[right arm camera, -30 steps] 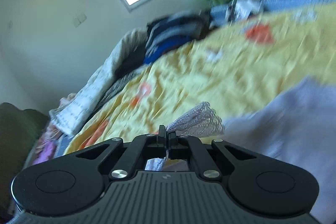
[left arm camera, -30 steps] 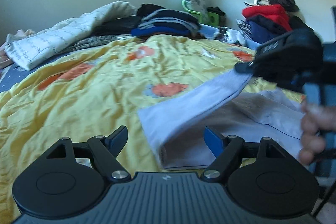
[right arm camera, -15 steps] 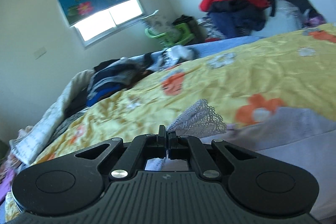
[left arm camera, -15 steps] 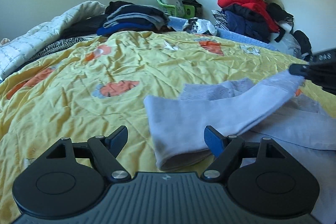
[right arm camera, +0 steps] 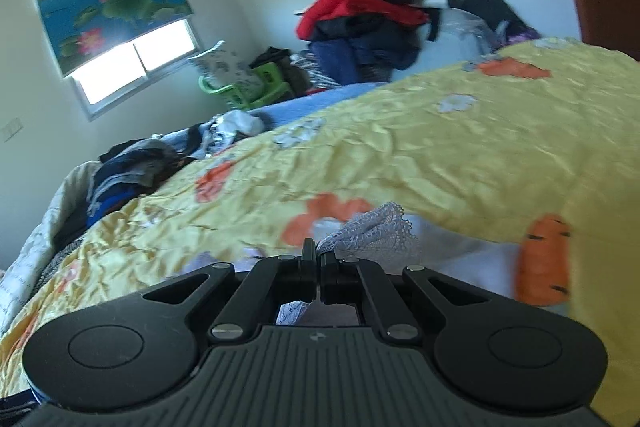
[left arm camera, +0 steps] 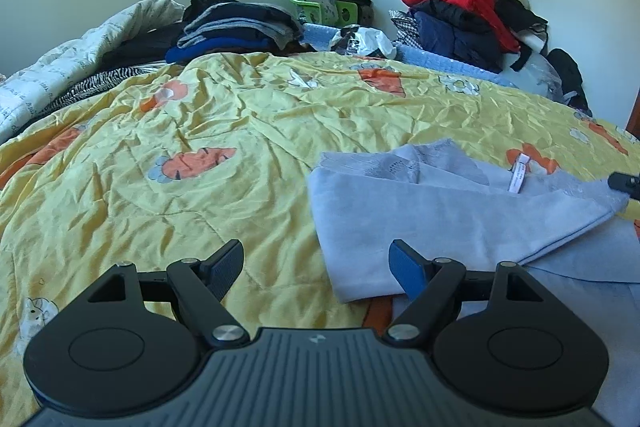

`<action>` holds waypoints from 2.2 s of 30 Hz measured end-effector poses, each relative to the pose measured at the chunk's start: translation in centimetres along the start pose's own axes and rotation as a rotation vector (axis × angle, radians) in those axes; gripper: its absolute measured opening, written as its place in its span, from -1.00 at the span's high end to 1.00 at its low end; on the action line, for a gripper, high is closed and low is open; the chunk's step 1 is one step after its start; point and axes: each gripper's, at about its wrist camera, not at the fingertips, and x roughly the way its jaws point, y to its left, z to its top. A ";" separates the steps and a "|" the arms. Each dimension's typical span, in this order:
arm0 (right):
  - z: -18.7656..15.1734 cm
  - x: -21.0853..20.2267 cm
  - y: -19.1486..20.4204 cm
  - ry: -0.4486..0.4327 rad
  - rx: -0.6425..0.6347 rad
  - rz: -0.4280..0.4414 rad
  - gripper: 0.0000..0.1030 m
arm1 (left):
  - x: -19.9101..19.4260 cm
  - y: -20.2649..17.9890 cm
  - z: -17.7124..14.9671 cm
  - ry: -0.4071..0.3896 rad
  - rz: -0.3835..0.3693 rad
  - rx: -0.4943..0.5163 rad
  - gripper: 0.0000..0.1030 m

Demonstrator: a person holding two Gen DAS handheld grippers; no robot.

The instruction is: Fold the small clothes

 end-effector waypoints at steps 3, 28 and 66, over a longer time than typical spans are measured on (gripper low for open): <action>-0.3 -0.2 -1.6 0.005 0.020 -0.023 0.89 | 0.0 -0.6 -0.1 0.002 -0.009 0.011 -0.55; -0.5 -4.8 -5.1 -0.118 0.049 -0.133 0.38 | -0.6 -3.6 -0.7 0.017 -0.056 0.066 -0.55; -5.5 -6.6 -0.5 0.163 -0.216 -0.069 -0.28 | -1.6 -5.6 -4.6 0.110 -0.102 0.126 -0.55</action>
